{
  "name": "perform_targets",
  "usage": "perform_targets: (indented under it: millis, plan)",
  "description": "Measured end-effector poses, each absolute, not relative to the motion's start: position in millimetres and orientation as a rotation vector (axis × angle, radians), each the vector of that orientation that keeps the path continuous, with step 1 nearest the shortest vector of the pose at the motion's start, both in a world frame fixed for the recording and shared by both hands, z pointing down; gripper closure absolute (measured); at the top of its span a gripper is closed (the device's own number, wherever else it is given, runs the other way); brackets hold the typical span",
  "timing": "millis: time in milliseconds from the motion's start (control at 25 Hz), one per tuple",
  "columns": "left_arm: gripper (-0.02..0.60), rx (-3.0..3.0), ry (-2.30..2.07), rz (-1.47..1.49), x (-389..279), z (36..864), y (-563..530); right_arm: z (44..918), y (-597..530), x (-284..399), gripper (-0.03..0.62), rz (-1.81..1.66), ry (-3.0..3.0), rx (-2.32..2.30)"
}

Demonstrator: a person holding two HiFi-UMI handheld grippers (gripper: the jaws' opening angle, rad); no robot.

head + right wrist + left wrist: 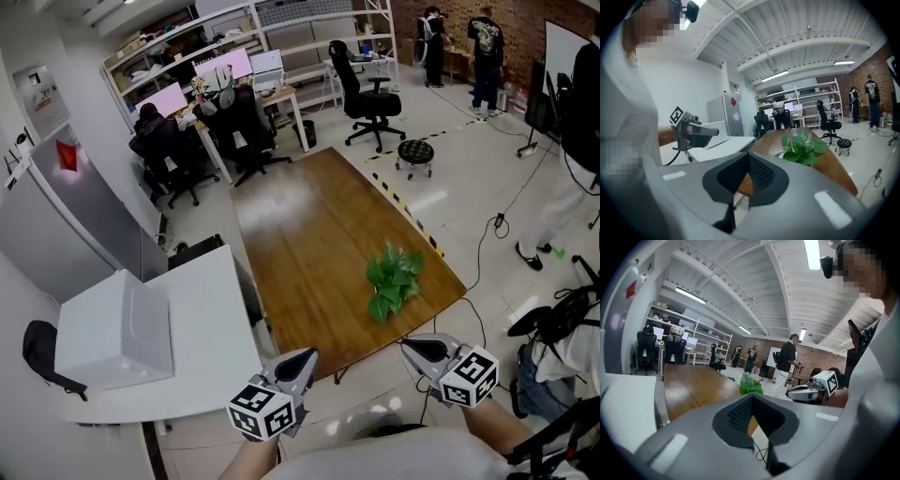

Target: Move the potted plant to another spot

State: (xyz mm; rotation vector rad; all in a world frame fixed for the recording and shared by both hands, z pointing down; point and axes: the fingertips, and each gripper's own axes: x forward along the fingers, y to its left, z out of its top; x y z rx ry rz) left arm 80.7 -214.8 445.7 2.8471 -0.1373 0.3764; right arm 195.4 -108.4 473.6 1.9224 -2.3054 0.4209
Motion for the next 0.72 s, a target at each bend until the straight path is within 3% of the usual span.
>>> perform_targets:
  millis: [720]
  plan:
    - [0.588,2.798,-0.179,0.483,104,466,-233,552,-134,298,0.585,0.392,-2.167,1.944]
